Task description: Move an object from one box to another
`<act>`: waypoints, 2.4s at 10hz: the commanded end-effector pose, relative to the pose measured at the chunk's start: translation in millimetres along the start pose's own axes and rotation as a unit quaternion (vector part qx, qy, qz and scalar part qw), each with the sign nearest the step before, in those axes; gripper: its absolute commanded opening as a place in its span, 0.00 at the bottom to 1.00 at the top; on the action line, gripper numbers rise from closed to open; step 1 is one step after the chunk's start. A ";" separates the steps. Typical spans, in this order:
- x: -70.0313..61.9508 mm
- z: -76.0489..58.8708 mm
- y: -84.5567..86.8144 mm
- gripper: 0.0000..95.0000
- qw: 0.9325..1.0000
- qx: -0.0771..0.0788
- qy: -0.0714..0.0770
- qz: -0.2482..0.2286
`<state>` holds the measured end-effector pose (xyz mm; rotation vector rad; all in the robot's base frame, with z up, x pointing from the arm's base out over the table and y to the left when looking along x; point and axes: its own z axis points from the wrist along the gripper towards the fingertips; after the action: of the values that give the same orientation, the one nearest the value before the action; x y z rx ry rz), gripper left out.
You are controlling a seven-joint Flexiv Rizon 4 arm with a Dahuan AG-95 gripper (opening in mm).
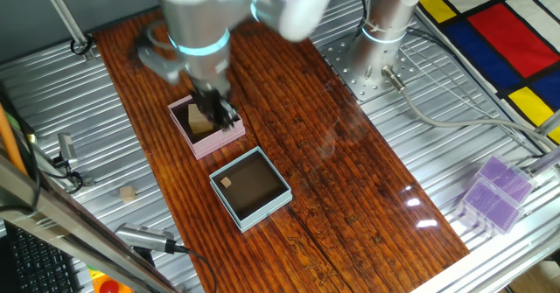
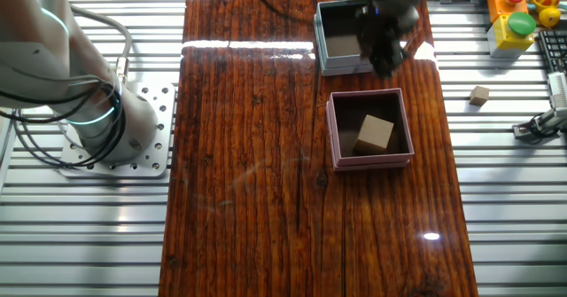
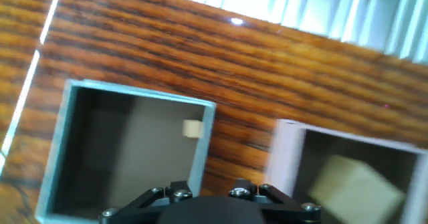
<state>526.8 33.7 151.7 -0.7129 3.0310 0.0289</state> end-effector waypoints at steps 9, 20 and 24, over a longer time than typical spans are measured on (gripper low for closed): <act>19.4 43.5 -49.1 0.40 0.996 -0.005 -0.005 -0.087; 19.4 43.6 -49.1 0.40 0.995 -0.012 0.000 -0.101; 19.4 43.6 -49.1 0.40 0.992 -0.012 -0.001 -0.127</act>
<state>533.7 -19.9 106.8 -1.1018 2.9118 0.0572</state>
